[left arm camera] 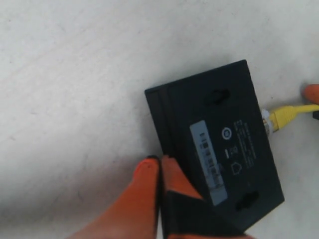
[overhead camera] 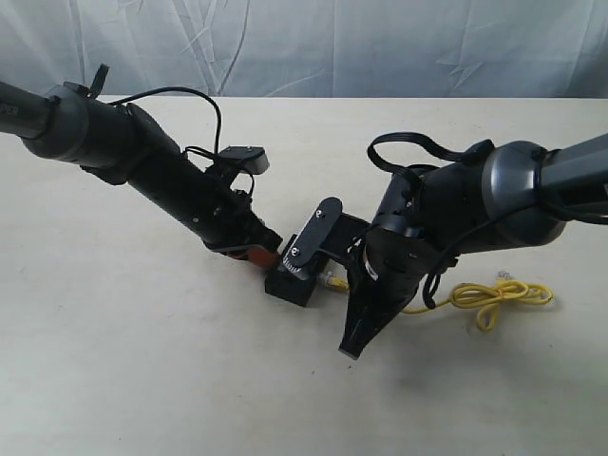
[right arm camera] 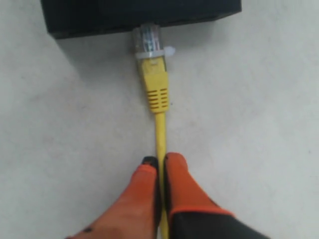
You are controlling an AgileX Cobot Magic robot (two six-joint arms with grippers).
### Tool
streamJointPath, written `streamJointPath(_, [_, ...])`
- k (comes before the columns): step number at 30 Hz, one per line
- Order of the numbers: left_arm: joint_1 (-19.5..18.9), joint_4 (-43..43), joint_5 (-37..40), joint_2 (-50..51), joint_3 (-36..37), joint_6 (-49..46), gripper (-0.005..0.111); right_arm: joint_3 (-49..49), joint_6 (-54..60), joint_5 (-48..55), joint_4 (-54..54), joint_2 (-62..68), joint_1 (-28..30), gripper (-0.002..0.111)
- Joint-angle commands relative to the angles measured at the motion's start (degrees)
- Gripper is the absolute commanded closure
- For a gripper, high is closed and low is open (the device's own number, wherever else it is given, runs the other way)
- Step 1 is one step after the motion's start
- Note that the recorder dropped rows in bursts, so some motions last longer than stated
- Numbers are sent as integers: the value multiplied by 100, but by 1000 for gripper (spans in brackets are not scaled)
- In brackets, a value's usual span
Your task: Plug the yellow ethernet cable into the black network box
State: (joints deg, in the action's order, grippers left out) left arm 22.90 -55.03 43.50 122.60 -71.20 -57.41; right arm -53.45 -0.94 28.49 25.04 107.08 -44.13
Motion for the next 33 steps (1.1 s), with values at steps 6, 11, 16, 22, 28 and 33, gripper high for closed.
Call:
streamJointPath(6, [-3,171,-10,104,24,-21,107,-2,-363,-79,299,-10,-4,109])
streamJointPath(11, [-3,183,0,104,24,-21,107,-2,-370,-266,299,-10,-4,109])
streamJointPath(16, [-3,191,15,104,24,-63,107,-2,-358,-495,325,-10,-4,109])
streamJointPath(22, [-3,196,55,104,24,-215,107,-2,-146,-567,325,-10,-4,109])
streamJointPath(28, [-3,206,81,104,24,-268,107,-2,-132,-620,325,-10,-4,109])
streamJointPath(33, [-3,206,82,104,24,-280,107,-2,-109,-658,276,-10,-4,109])
